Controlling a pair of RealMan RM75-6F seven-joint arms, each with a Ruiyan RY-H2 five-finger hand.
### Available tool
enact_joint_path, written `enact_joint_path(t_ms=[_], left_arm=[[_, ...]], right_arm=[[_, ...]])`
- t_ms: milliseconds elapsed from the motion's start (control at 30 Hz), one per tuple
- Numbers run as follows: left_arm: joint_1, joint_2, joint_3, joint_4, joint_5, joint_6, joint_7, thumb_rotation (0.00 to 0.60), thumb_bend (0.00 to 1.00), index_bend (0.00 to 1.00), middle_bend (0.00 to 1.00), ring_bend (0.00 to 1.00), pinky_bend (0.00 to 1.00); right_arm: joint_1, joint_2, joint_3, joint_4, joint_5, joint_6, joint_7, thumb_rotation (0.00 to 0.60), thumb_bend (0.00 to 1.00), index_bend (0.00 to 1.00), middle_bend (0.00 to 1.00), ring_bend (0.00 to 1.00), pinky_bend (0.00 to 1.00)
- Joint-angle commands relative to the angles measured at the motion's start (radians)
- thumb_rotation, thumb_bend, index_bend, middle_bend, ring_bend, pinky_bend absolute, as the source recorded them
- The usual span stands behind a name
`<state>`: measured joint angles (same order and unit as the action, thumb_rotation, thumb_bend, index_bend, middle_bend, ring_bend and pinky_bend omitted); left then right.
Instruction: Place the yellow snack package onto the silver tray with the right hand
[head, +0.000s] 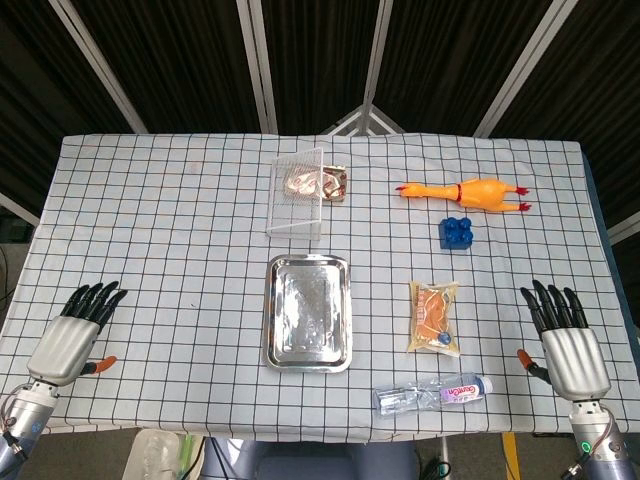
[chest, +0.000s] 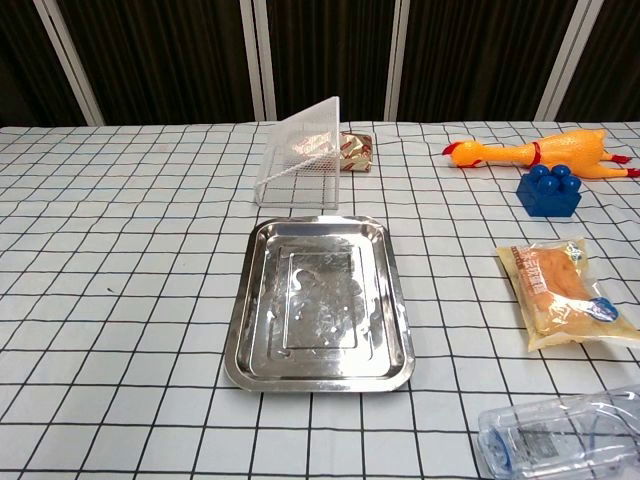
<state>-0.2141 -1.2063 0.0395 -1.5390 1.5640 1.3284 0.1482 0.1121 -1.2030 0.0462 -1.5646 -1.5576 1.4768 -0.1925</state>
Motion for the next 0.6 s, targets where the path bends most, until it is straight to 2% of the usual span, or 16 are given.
enact_joint_path(t_ms=[33,233,400,533,600], left_arm=[[0.000,0.000,-0.004,0.003,-0.008,-0.002,-0.001,0.600,0.05,0.00,0.00,0.00,0.00],[0.005,-0.003,-0.001,-0.003,0.005,0.014,0.003,0.600,0.05,0.00,0.00,0.00,0.00],[-0.001,-0.026,-0.009,0.022,-0.013,-0.003,0.024,0.600,0.05,0.00,0.00,0.00,0.00],[-0.022,-0.052,-0.030,0.046,-0.067,-0.055,0.057,0.600,0.05,0.00,0.00,0.00,0.00],[-0.035,-0.066,-0.041,0.057,-0.104,-0.093,0.079,0.600,0.05,0.00,0.00,0.00,0.00]], right_arm=[[0.006,-0.006,0.001,0.001,0.002,-0.009,-0.011,0.600,0.28,0.00,0.00,0.00,0.00],[0.025,-0.024,-0.018,0.017,-0.047,-0.024,-0.020,0.600,0.28,0.00,0.00,0.00,0.00],[0.106,-0.037,-0.033,0.041,-0.097,-0.137,0.014,0.600,0.28,0.00,0.00,0.00,0.00],[0.194,-0.044,-0.015,0.047,-0.107,-0.252,-0.039,0.600,0.28,0.00,0.00,0.00,0.00],[0.227,-0.059,0.001,0.063,-0.115,-0.276,-0.092,0.600,0.28,0.00,0.00,0.00,0.00]])
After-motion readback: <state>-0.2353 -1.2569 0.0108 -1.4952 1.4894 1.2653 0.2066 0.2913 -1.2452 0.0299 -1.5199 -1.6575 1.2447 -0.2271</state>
